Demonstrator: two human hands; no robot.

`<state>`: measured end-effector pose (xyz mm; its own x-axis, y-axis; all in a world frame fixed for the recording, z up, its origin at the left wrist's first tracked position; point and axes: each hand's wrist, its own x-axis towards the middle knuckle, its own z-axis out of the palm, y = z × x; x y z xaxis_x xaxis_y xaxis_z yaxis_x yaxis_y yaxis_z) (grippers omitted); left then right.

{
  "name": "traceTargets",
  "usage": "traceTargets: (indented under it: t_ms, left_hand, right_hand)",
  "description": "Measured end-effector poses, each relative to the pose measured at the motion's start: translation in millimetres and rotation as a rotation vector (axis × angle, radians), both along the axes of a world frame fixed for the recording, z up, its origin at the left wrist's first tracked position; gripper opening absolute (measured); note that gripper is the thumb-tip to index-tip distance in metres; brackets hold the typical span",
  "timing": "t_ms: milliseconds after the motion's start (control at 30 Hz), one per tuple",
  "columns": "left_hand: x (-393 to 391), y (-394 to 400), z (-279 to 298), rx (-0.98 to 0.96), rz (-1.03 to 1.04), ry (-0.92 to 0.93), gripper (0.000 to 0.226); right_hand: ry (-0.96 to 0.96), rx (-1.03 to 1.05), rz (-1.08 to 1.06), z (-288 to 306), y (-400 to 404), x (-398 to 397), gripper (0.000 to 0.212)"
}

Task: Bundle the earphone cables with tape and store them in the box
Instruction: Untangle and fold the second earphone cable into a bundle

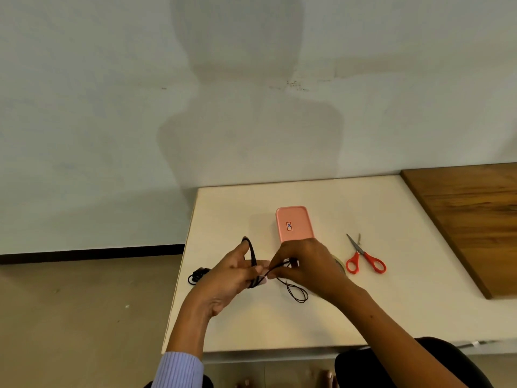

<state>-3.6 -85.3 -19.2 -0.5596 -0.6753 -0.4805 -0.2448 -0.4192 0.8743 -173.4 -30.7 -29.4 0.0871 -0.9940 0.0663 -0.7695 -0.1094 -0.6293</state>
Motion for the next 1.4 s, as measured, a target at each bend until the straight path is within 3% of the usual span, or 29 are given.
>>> traceTargets:
  t_ms: [233, 400, 533, 667, 767, 833, 933, 1033, 1100, 1233, 1333, 1400]
  left_hand:
    - [2.2, 11.1, 4.9, 0.069, -0.312, -0.069, 0.07]
    - [6.2, 11.4, 11.9, 0.135, -0.481, 0.118, 0.056]
    - [11.1, 8.1, 14.1, 0.147, -0.542, 0.28, 0.059]
    - [11.4, 6.1, 15.8, 0.121, -0.547, 0.396, 0.058]
    - [7.9, 6.0, 16.9, 0.12, -0.425, 0.481, 0.057]
    - [2.5, 6.6, 17.5, 0.15, -0.302, 0.536, 0.057]
    - [-8.0, 6.9, 15.9, 0.16, -0.06, 0.561, 0.049]
    - [-12.8, 2.8, 9.8, 0.114, 0.169, 0.516, 0.057]
    - [-13.7, 1.1, 6.3, 0.007, 0.25, 0.371, 0.063]
    - [-16.1, 4.7, 0.8, -0.158, 0.171, 0.028, 0.072]
    - [-11.8, 5.6, -2.3, -0.22, 0.003, -0.152, 0.071]
    - [-7.2, 4.2, -0.6, -0.169, -0.048, -0.138, 0.072]
  right_hand:
    - [-0.201, -0.081, -0.008, -2.1, -2.7, -11.0, 0.012]
    - [-0.359, -0.122, -0.107, 1.4, -3.2, -17.6, 0.011]
    - [-0.405, -0.074, -0.178, -0.6, -4.6, -15.9, 0.019]
    - [-0.543, 0.043, -0.213, 3.3, -2.5, -15.9, 0.03]
    - [-0.799, 0.19, -0.24, 6.6, 2.0, -8.2, 0.021]
    - [-0.859, 0.245, -0.266, 2.6, 2.9, -0.3, 0.027]
    - [-0.746, 0.314, -0.291, -0.3, 3.9, 9.1, 0.037]
    - [-0.604, 0.303, -0.174, -1.8, 4.5, 18.5, 0.02]
    - [-0.433, 0.247, -0.106, -7.6, 3.4, 24.3, 0.015]
    - [-0.022, 0.149, -0.039, -14.9, 1.2, 22.8, 0.02]
    - [0.059, 0.093, 0.024, -11.5, 1.4, 12.9, 0.019]
    - [0.036, 0.074, 0.078, -7.9, 0.0, 4.0, 0.016]
